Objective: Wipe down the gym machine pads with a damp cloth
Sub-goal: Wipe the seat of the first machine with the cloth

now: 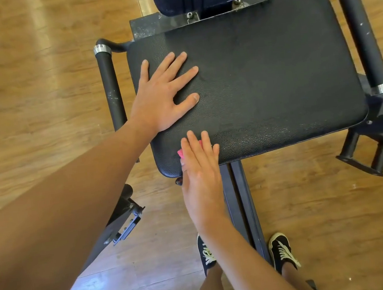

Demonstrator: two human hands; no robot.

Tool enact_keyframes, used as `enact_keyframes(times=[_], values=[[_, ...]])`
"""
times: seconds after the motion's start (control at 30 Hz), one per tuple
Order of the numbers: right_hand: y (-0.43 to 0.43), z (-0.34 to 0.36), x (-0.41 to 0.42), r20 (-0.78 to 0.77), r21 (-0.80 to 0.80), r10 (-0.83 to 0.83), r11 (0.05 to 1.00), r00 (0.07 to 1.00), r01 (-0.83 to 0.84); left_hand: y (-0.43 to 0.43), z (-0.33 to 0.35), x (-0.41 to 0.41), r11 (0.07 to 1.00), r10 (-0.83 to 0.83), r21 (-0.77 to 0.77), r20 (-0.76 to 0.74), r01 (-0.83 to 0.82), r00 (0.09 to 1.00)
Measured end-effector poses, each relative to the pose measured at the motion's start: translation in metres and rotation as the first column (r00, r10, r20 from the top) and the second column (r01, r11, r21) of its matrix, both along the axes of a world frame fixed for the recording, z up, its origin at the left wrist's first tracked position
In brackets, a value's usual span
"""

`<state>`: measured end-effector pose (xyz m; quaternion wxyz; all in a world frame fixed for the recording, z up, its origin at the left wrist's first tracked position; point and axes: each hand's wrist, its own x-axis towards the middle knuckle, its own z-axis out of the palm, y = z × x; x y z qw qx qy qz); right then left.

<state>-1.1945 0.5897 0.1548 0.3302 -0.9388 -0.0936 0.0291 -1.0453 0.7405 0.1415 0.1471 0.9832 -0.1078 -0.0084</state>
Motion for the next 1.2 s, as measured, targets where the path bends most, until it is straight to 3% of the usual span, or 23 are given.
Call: enact_keyframes(times=[0.13,0.3,0.77,0.97,1.2], values=[[0.02,-0.001,-0.012,-0.008,0.048,0.087,0.995,0.996,-0.087,-0.001,0.001,0.0,1.0,-0.001,-0.003,-0.006,0.001,1.0],[-0.002,-0.002,-0.002,-0.01,0.0,0.252,0.968,0.968,-0.252,0.001,0.001,-0.001,1.0,-0.006,-0.001,-0.01,0.006,1.0],[-0.089,0.044,0.102,0.101,-0.031,0.274,0.962,0.956,-0.272,-0.004,0.016,-0.005,0.999,-0.003,0.039,-0.067,0.005,0.998],[-0.105,0.093,0.177,0.182,0.031,0.281,0.956,0.942,-0.291,-0.032,0.075,0.007,0.969,0.239,-0.102,0.141,-0.226,0.961],[-0.124,0.161,0.25,0.272,-0.01,0.378,0.921,0.885,-0.39,-0.068,0.14,0.05,0.933,0.353,-0.192,0.309,-0.305,0.883]])
